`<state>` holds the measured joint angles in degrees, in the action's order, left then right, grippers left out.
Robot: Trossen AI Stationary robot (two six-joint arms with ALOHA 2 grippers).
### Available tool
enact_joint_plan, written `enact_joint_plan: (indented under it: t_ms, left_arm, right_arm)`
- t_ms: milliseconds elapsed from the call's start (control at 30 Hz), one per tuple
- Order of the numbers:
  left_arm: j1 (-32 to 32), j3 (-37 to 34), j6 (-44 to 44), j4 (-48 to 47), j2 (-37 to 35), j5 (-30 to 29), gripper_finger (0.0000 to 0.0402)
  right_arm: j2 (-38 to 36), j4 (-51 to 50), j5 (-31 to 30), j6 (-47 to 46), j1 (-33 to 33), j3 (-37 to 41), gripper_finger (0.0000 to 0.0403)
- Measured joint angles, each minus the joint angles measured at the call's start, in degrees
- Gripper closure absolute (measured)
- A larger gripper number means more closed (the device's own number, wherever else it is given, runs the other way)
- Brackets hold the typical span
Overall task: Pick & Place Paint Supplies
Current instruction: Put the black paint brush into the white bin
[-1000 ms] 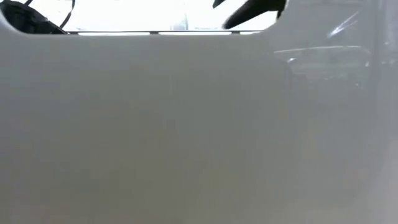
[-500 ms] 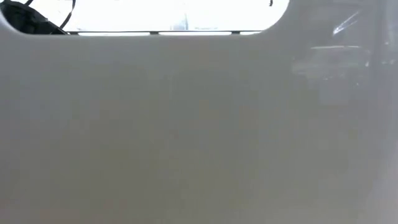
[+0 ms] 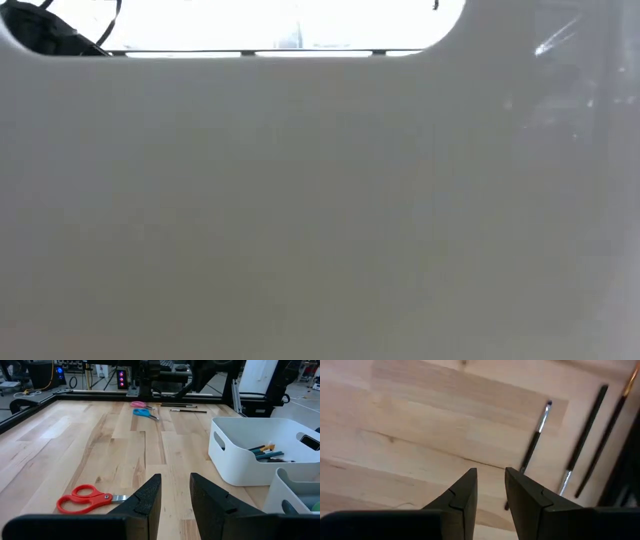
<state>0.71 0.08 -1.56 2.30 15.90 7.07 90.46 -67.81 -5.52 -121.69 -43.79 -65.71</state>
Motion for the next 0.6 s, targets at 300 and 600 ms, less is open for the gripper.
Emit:
enact_joint_plan:
  t_ms: [300, 600]
  left_arm:
    - [0.0, 0.0, -0.01, -0.02, 0.0, 0.0, 0.0297]
    - [0.0, 0.0, 0.0, 0.0, 0.0, -0.02, 0.0297]
  right_arm:
    - [-7.05, 12.72, 1.75, -8.4, -0.99, 13.8, 0.0307]
    - [-8.0, 13.39, 5.89, -9.78, -0.96, 18.14, 0.0307]
